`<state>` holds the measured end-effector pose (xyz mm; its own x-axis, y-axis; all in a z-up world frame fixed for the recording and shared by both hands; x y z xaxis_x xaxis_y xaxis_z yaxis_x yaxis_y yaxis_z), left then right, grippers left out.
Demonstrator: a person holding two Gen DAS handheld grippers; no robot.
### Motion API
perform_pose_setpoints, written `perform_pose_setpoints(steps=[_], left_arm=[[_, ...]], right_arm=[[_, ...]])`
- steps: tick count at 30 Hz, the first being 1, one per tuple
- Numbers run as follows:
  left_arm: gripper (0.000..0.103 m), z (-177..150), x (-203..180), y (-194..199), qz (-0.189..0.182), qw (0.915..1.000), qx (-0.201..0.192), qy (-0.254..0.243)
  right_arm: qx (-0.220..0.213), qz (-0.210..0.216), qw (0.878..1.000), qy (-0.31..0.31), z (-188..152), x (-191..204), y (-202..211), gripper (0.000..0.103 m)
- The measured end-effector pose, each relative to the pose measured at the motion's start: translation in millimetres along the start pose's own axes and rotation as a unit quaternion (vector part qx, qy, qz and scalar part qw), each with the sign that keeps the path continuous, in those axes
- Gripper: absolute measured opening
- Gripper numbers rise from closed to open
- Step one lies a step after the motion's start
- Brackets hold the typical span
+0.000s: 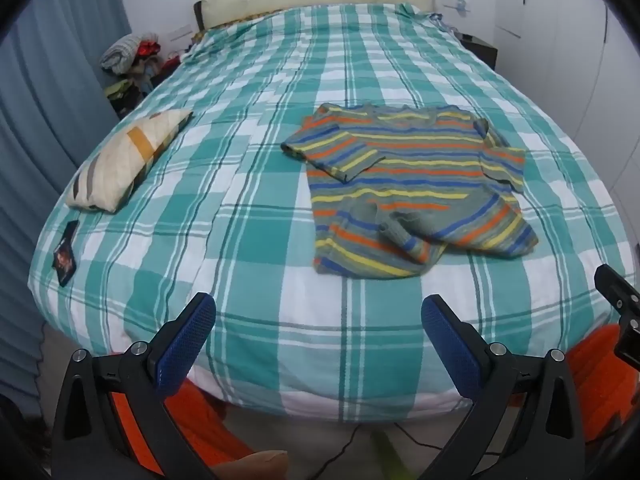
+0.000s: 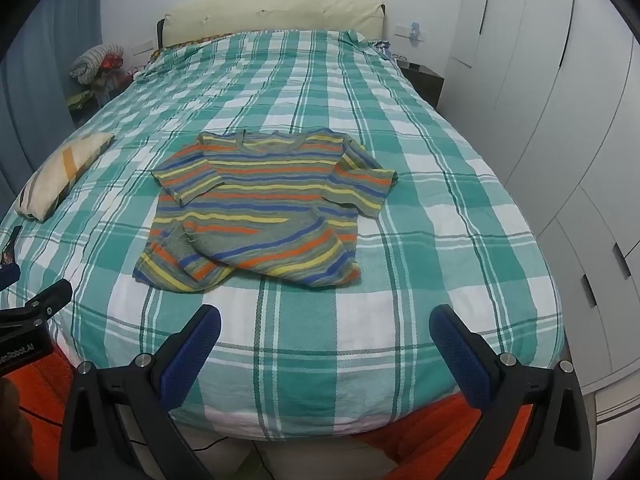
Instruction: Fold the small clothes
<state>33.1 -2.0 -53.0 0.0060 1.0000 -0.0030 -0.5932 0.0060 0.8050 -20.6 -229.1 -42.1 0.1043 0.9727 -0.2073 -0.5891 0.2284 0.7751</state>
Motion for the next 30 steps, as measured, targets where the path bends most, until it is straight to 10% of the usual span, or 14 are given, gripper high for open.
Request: perform_pose_setpoints(steps=[30], left_arm=[[0.103,0.2,3.4,-4.9,0.023,0.9997,-0.008,-0.009]], right_arm=[[0.002,0.015,1.000,-0.006,-3.6,6.9,-5.6,0.103]])
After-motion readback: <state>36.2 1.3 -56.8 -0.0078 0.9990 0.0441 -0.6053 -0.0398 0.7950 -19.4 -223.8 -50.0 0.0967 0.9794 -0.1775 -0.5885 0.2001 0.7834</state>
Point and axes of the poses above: each gripper's, at about its wrist camera, not at the fingertips, and y roughly against the way its jaws point, x to its left, z to its top, the point moved 6 cm from there along -y, roughly the way its jaws point, and after that the axes turned 11 degrees about y, right-handed, at the moved point
